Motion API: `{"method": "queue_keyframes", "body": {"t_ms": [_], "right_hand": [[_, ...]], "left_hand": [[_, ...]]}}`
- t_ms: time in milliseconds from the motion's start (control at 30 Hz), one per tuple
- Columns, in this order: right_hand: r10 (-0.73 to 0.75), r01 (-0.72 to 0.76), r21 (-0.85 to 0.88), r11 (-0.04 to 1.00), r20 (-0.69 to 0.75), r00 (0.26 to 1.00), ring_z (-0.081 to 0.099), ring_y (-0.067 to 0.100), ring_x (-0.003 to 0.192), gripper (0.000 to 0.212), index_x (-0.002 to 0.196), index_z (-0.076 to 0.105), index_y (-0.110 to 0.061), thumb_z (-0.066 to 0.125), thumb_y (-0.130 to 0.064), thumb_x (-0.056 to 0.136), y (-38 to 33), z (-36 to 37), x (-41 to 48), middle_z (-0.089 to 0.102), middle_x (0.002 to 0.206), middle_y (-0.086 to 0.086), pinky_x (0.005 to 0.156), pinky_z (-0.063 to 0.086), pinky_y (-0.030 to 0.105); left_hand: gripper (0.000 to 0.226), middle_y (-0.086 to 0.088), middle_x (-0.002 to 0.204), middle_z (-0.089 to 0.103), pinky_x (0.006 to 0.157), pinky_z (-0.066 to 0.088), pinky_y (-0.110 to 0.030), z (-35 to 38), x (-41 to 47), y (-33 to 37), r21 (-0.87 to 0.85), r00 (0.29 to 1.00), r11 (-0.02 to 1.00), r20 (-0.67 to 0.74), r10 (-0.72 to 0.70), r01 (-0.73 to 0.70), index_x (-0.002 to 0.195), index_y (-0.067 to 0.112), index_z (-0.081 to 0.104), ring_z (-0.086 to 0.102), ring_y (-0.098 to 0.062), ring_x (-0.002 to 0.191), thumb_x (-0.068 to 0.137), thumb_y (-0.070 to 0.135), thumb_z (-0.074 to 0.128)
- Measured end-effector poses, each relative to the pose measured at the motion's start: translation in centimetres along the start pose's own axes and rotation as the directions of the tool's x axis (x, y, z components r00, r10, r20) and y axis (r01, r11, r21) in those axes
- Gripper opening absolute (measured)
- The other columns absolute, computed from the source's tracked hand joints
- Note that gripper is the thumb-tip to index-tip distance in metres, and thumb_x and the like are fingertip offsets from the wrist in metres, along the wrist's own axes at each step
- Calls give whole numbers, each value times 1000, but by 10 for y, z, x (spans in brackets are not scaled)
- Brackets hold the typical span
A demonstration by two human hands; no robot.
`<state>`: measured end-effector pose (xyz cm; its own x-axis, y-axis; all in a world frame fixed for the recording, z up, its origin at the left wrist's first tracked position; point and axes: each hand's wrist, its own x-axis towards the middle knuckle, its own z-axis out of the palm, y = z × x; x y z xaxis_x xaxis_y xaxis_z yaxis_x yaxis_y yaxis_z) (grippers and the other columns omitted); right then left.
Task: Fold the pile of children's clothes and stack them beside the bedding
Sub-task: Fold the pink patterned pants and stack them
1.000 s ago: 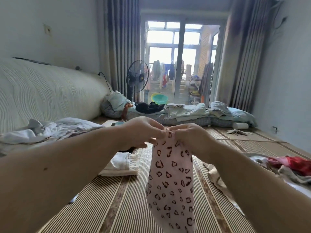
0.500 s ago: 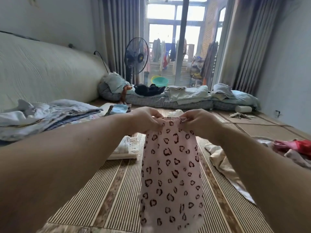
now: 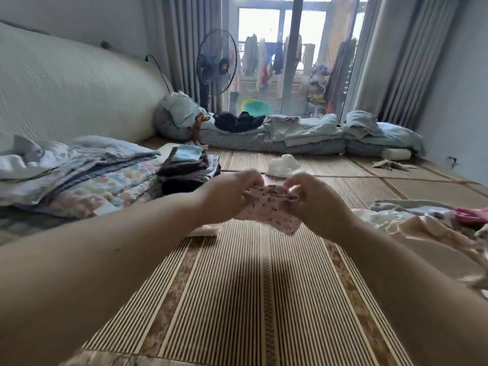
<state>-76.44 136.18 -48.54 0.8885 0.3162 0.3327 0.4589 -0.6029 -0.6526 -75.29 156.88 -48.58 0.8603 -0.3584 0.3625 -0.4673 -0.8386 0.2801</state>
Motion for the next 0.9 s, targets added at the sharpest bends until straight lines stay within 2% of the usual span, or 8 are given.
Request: {"method": "queue_keyframes", "body": {"t_ms": [100, 167, 267, 367, 600, 667, 767, 900], "right_hand": [[38, -56, 54, 997, 287, 957, 63, 2, 71, 25, 103, 63, -24, 70, -9, 84, 34, 44, -46, 64, 84, -7, 60, 51, 17], [117, -102, -56, 993, 447, 887, 61, 1, 75, 18, 89, 66, -35, 69, -18, 86, 57, 75, -78, 65, 82, -12, 65, 50, 19], [233, -123, -228, 966, 560, 795, 54, 0, 65, 15, 71, 64, -31, 69, -31, 85, 77, 99, -113, 60, 67, -16, 58, 43, 16], [236, -80, -274, 958, 600, 764, 53, 5, 65, 17, 82, 69, -20, 69, -37, 85, 76, 97, -122, 61, 68, -11, 63, 45, 24], [269, -276, -121, 953, 757, 595, 52, 6, 70, 18, 73, 67, -25, 68, -41, 81, 73, 70, -119, 61, 71, -8, 73, 45, 30], [231, -385, 26, 923, 762, 605, 58, 14, 80, 20, 78, 68, -17, 66, -36, 83, 76, 63, -107, 68, 86, 6, 81, 49, 36], [223, -541, 366, 757, 633, 741, 67, 26, 90, 19, 90, 70, -6, 66, -22, 80, 88, 55, -83, 70, 96, 13, 82, 56, 38], [491, -561, 456, 691, 274, 827, 71, 26, 83, 26, 106, 68, -10, 62, -29, 90, 106, 74, -56, 73, 96, 7, 78, 58, 50]], "left_hand": [[25, 24, 79, 51, 66, 43, -8, 52, -50, -9, -116, 985, 990, 165, -58, 78, 115, 29, 59, 51, 11, 70, 91, 24, 60], [26, 17, 89, 59, 69, 47, -9, 86, -89, -12, -146, 935, 982, 350, -60, 117, 115, 35, 56, 55, 7, 75, 92, 23, 59], [41, 6, 116, 64, 85, 50, -26, 124, -135, -6, -77, 853, 994, 521, -30, 82, 122, 43, 46, 63, -11, 97, 93, 16, 55], [58, 5, 124, 62, 90, 48, -24, 130, -154, 0, -97, 852, 992, 524, -20, 83, 127, 45, 43, 61, -13, 105, 84, 8, 52], [53, 14, 65, 60, 56, 47, -19, 106, -136, 7, -485, 790, 816, 611, 59, 315, 116, 48, 52, 53, -4, 57, 76, 14, 52], [56, 10, 66, 62, 54, 46, -17, 102, -116, 5, -560, 804, 737, 593, 38, 378, 121, 39, 53, 58, -3, 57, 73, 11, 50], [52, 4, 85, 64, 60, 54, -24, 104, -74, -3, -615, 862, 672, 502, -69, 412, 120, 35, 53, 68, -10, 68, 73, 12, 50], [56, -1, 100, 65, 60, 56, -23, 129, -22, -20, -550, 872, 681, 370, -322, 484, 139, 26, 42, 69, -12, 75, 86, 14, 57]]}}
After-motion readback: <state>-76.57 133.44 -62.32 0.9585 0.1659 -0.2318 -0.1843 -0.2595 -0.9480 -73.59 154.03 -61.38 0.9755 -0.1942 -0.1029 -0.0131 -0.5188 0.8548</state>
